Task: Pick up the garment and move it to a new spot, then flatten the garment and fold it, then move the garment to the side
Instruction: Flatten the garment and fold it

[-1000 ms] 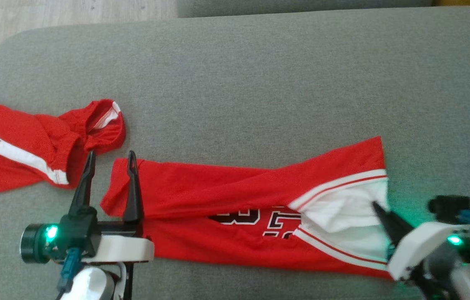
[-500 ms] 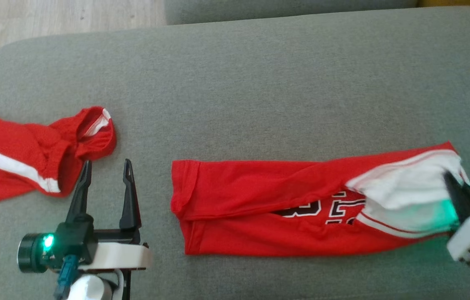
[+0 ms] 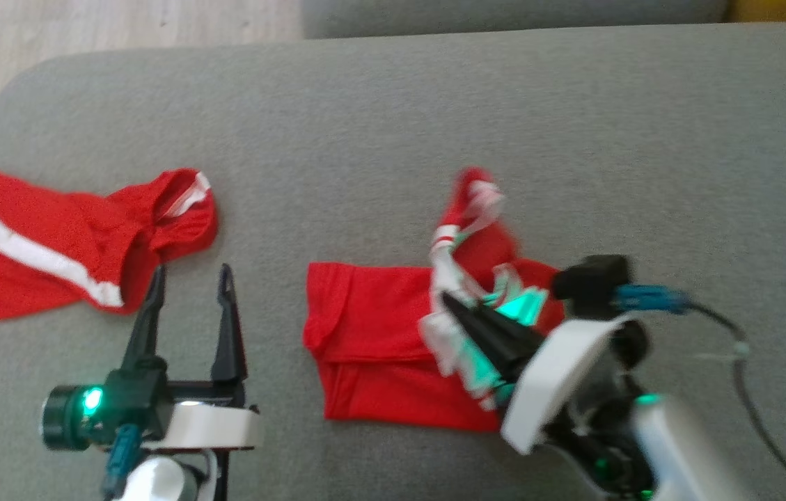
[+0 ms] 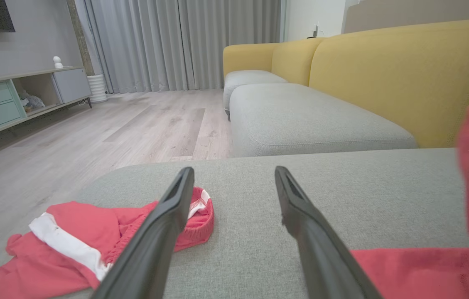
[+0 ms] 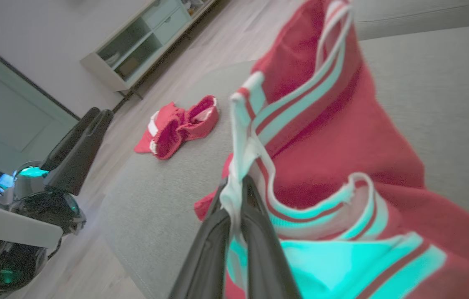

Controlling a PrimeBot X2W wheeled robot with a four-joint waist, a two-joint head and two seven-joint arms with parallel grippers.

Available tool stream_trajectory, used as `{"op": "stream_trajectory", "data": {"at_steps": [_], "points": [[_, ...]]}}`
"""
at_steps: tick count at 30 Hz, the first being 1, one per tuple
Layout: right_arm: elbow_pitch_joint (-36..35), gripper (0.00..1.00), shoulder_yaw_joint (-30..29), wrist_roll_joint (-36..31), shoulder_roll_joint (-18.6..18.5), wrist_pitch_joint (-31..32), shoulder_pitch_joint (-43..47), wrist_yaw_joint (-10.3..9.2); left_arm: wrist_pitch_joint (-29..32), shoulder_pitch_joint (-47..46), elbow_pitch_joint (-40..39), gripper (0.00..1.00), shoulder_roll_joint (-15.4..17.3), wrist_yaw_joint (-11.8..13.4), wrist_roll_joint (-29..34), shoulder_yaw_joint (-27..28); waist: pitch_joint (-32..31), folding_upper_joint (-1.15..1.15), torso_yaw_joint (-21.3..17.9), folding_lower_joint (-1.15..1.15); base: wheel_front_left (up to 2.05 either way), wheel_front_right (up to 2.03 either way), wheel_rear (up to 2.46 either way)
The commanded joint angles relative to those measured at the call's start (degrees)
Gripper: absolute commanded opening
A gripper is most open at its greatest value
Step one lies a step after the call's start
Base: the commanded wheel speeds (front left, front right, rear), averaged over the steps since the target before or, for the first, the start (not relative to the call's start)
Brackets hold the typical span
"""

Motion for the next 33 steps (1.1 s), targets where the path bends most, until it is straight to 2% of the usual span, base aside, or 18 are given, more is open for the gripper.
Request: {"op": "stream_trajectory", "data": {"at_steps": [1,5,9,10,11,12,18,22,27,31,32,33], "points": [[-0.08,0.00,2.98,0.89,1.16,-1.59,-3.06,-0.04,-0.27,-3.50,-1.20,1.00,0.30,-0.25,-0.07,1.48,0.96,0.00,1.65,0.00,0.00,0.00,0.00],[6.62,0.00,8.35,2.69,2.37,-5.79,-5.94,-0.04,-0.70,-4.84,-0.05,1.00,-0.78,-0.81,0.09,0.61,2.31,0.00,3.75,0.00,0.00,0.00,0.00],[12.31,0.00,11.24,4.75,2.66,-10.94,-8.20,-0.04,-1.24,-6.03,1.14,1.00,-1.75,-1.26,0.20,0.01,3.66,0.00,4.90,0.00,0.00,0.00,0.00],[13.49,0.07,12.16,5.22,2.68,-12.14,-8.87,-0.04,-1.40,-6.19,1.46,1.00,-1.91,-1.29,0.18,0.00,3.85,0.00,4.94,0.00,0.00,0.00,0.00],[14.55,0.64,13.00,5.69,2.69,-13.14,-9.42,-0.04,-1.53,-6.30,1.75,1.00,-2.02,-1.31,0.14,0.01,4.05,0.00,4.91,0.00,0.00,0.00,0.00],[15.30,1.00,13.64,6.56,2.69,-14.26,-9.85,-0.04,-1.65,-6.38,2.02,1.00,-2.11,-1.35,0.08,0.03,4.20,0.00,4.84,0.00,0.00,0.00,0.00],[13.97,1.00,17.57,6.73,2.66,-22.64,-13.15,-0.04,-2.16,-6.73,3.37,1.00,-1.88,-1.57,-0.08,0.36,4.27,0.00,3.38,0.00,0.00,0.00,0.00],[10.54,1.00,15.24,3.63,0.06,-28.18,-13.54,-0.04,-2.25,-6.64,3.64,1.00,-1.16,-1.42,-0.01,0.72,3.42,0.00,1.64,0.00,0.00,0.00,0.00],[7.53,1.00,3.53,-2.47,-3.44,-32.05,-10.08,-0.04,-1.68,-5.59,3.16,1.00,0.24,-0.71,0.04,1.26,1.89,0.00,-0.81,0.00,0.00,0.00,0.00],[5.24,1.00,-8.42,-6.60,-5.04,-31.82,-5.00,-0.04,-0.89,-4.68,2.60,1.00,1.34,-0.30,0.00,1.47,1.06,0.00,-2.48,0.00,0.00,0.00,0.00],[5.24,1.00,-8.42,-6.60,-5.04,-31.82,-5.00,-0.04,-0.89,-4.68,2.60,1.00,1.34,-0.30,0.00,1.47,1.06,0.00,-2.48,0.00,0.00,0.00,0.00],[4.64,1.00,-11.40,-7.24,-5.08,-31.51,-3.56,-0.04,-0.71,-4.49,2.46,1.00,1.57,-0.24,-0.09,1.55,0.90,0.00,-2.79,0.00,0.00,0.00,0.00]]}}
